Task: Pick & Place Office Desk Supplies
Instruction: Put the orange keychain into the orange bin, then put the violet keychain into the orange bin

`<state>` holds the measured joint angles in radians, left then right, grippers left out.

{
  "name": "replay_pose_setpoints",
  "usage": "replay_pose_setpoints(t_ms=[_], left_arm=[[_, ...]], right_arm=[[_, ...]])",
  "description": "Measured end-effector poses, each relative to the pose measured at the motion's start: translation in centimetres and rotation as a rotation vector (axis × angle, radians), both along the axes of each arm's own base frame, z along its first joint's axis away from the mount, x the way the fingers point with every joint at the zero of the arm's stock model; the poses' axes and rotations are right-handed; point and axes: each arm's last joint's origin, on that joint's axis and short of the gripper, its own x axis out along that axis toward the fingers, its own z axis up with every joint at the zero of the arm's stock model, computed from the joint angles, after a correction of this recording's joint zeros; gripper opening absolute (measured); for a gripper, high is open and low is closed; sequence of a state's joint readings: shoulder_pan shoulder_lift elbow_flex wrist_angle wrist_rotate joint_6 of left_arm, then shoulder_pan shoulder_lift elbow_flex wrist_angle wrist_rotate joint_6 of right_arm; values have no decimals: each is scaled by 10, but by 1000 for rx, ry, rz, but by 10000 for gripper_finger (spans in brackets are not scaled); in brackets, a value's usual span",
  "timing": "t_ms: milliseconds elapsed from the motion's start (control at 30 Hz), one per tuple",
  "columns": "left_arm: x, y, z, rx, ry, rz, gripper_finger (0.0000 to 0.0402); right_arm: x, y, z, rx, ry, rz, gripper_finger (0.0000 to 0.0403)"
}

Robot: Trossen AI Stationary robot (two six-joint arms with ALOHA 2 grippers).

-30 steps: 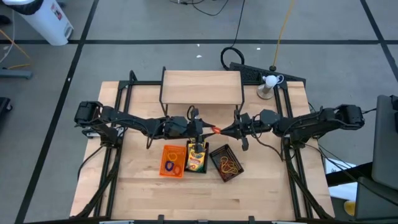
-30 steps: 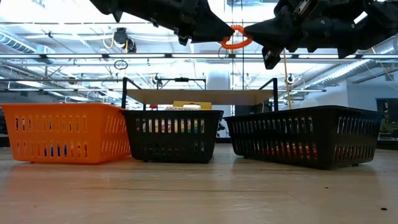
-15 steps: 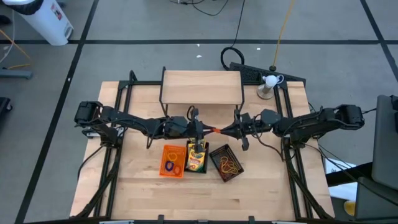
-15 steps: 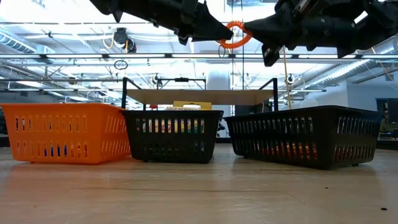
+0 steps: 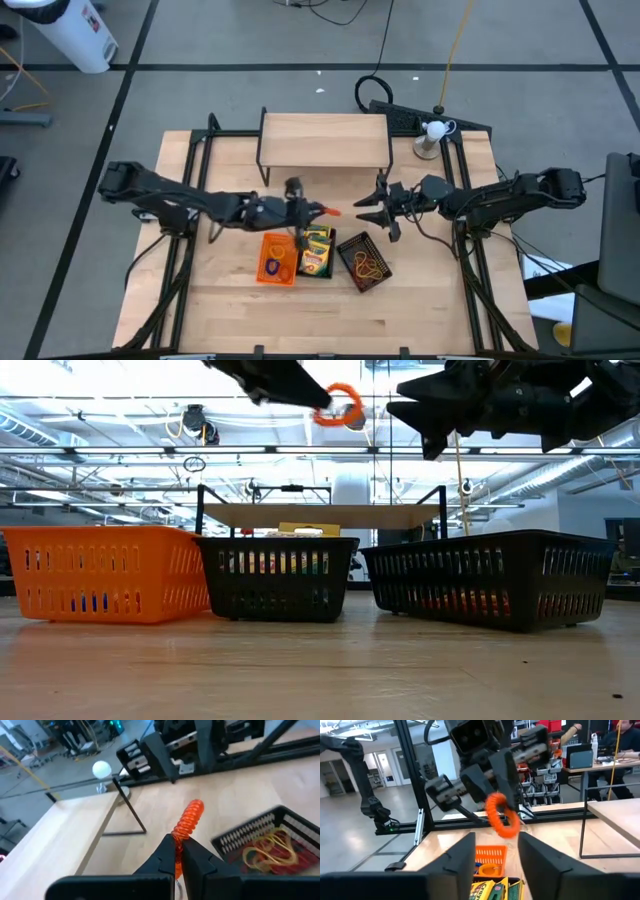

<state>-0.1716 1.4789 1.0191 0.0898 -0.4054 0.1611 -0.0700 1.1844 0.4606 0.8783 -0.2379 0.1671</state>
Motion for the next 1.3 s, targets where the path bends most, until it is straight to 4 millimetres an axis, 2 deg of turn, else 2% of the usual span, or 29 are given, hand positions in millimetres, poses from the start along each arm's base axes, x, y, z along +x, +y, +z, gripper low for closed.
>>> replay_pose_setpoints(t_ms=[233,500,800,1133,1300], left_arm=[[-48,-34,13,-120,150,-51,7],[-88,-60,-8,-454,457,55,6],[-91,-70,-17,-591,539,98,32],[-88,-62,-17,-714,543,165,127],[-84,-54,-16,-615,462,238,172]], right_arm=[[0,0,0,-49,-9,-4,198],[0,0,2,-106,-42,-10,211],[-1,-3,3,-103,-48,-26,205],[-1,-3,3,-101,-47,-26,204],[-1,-3,4,-102,-59,-30,207]])
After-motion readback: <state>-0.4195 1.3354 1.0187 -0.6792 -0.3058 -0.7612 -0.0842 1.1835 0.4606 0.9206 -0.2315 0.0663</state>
